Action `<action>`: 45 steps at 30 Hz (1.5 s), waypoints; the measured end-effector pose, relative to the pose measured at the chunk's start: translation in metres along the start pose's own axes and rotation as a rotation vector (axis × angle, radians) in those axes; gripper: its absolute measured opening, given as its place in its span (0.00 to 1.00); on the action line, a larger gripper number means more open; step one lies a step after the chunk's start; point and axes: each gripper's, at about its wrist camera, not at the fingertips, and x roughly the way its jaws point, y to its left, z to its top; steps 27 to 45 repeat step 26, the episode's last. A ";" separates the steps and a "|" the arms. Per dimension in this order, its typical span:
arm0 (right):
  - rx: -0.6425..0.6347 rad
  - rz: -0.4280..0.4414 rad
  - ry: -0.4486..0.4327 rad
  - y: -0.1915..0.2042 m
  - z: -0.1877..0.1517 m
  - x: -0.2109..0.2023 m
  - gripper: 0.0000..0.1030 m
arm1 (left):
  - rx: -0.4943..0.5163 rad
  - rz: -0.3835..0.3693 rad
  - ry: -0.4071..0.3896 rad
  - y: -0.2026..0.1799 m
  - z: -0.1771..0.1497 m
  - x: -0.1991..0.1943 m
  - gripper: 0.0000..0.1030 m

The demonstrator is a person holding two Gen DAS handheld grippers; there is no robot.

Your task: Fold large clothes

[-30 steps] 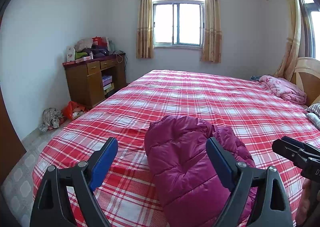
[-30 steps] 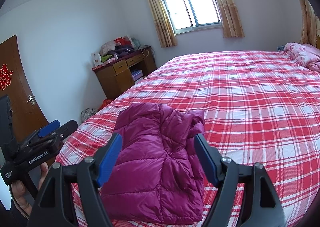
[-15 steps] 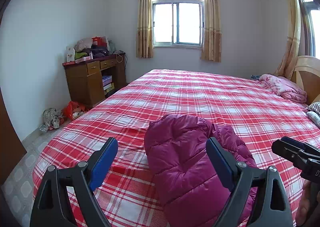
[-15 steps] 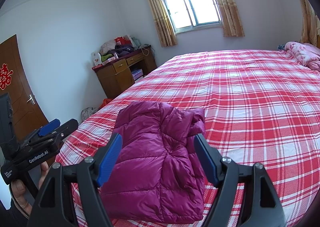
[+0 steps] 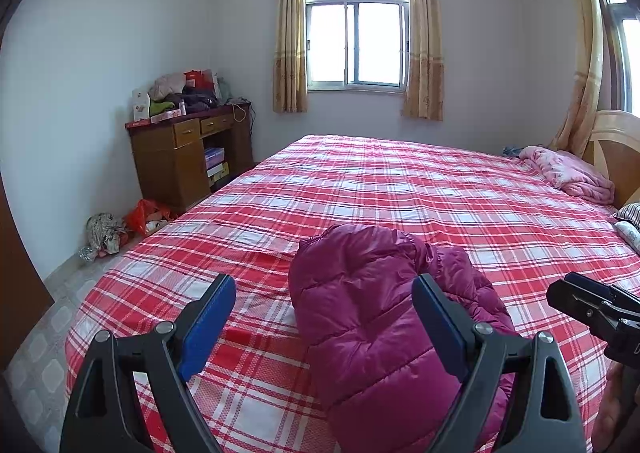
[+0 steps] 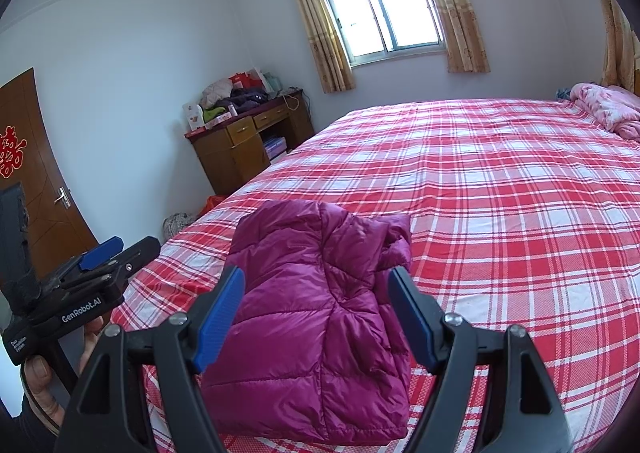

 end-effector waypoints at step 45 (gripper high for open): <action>-0.002 -0.005 0.016 -0.004 -0.004 0.002 0.75 | -0.002 0.019 -0.044 -0.002 -0.005 -0.001 0.88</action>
